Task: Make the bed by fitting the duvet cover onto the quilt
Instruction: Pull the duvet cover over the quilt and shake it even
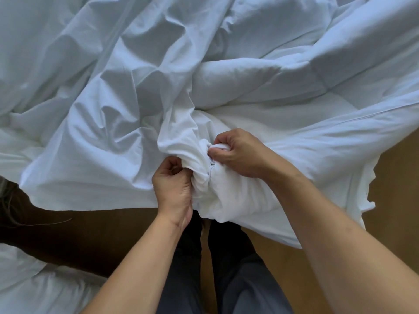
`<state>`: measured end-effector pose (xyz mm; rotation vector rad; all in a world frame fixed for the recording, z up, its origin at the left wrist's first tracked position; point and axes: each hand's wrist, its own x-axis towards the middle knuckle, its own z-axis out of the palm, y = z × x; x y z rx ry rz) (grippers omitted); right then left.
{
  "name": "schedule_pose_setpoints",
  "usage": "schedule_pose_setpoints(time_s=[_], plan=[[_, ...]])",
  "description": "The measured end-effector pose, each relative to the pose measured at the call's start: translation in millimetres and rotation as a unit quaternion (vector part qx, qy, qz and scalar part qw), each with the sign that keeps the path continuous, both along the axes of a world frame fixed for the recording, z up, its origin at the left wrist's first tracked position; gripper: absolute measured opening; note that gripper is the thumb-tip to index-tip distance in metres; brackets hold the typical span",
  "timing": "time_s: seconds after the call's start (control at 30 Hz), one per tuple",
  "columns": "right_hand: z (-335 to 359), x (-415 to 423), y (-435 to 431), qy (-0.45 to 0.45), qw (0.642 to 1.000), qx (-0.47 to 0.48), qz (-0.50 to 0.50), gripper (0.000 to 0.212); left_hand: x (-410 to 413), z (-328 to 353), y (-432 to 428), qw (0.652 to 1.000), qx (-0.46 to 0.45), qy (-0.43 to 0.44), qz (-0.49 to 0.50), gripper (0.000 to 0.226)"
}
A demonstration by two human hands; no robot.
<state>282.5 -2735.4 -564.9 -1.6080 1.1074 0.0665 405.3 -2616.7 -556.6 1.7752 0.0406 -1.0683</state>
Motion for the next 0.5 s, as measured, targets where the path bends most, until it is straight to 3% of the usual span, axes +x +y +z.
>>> schedule_pose_setpoints(time_s=[0.2, 0.3, 0.5], plan=[[-4.9, 2.2, 0.0, -0.008, 1.000, 0.010, 0.021, 0.028, 7.2, 11.3, -9.1, 0.997, 0.005, 0.019, -0.080, 0.024], [-5.9, 2.6, 0.3, -0.018, 0.999, 0.043, 0.025, 0.021, 13.3, 16.8, -11.2, 0.996, 0.014, 0.062, -0.068, 0.029], [-7.7, 6.3, 4.4, -0.018, 0.998, 0.044, 0.040, 0.016, 11.9, 18.6, -17.1, 0.996, 0.070, 0.018, -0.056, 0.030]])
